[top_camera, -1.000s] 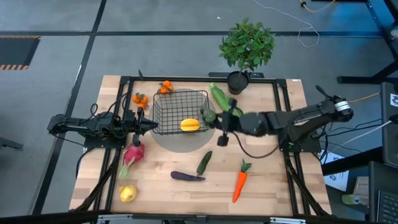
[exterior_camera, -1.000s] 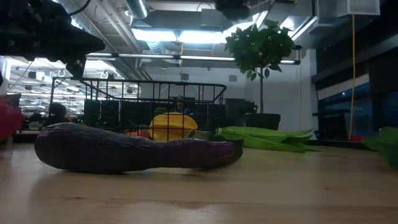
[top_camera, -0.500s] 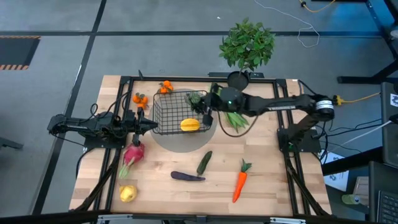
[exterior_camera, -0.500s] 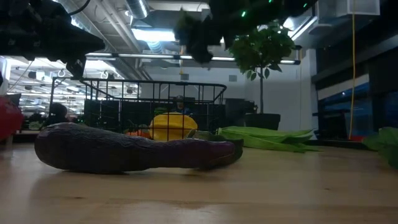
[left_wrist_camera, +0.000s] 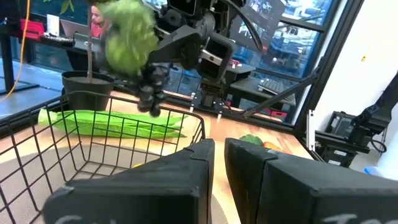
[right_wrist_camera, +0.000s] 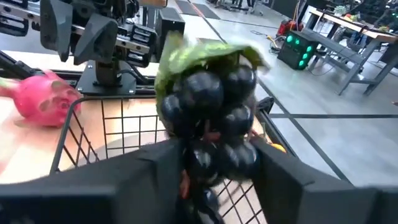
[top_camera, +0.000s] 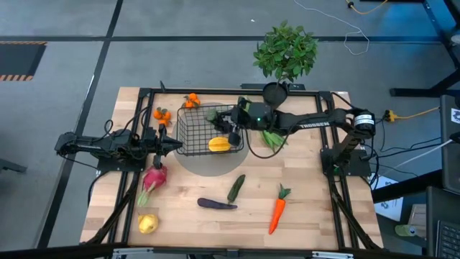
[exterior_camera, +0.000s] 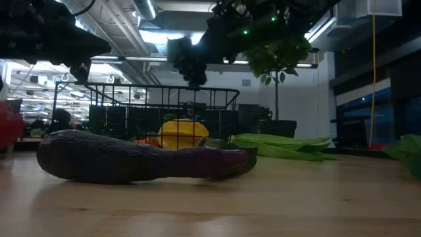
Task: Build produce basket
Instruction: Put the dark purple grapes into the black wire basket, then put the green chili pepper into the black wire basket
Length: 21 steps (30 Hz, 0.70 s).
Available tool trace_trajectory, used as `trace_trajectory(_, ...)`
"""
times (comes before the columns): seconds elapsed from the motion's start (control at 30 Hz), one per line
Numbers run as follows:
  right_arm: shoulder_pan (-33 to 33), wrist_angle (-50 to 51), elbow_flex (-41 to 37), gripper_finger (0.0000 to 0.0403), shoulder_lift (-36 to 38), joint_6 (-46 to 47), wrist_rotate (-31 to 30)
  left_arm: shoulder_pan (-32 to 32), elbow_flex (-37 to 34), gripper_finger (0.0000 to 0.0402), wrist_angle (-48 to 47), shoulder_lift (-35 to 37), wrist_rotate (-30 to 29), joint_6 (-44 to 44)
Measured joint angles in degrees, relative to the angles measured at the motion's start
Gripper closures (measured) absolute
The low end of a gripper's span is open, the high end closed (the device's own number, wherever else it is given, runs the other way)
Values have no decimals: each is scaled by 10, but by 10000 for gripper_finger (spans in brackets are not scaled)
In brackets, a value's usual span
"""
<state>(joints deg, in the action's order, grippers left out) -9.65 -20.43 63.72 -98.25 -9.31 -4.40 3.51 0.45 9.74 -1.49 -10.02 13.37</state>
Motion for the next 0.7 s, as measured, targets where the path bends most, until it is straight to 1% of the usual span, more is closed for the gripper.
trace_trajectory(0.13, 0, -12, 1, 178, 4, 0, 0, 0, 0, 372, 0, 0, 0, 0)
trace_trajectory(0.27, 0, -16, 1, 153, 4, 0, -18, 0, 0, 372, 0, 0, 0, 0)
trace_trajectory(0.47, 0, -17, 1, 144, 4, 1, -64, 0, 0, 372, 0, 0, 0, 0)
trace_trajectory(0.6, 0, -7, 1, 144, 4, 8, -67, 0, 0, 372, 0, 0, 0, 0)
trace_trajectory(0.7, 6, 5, 1, 144, 4, 56, -61, 0, 0, 372, 0, 0, 0, 0)
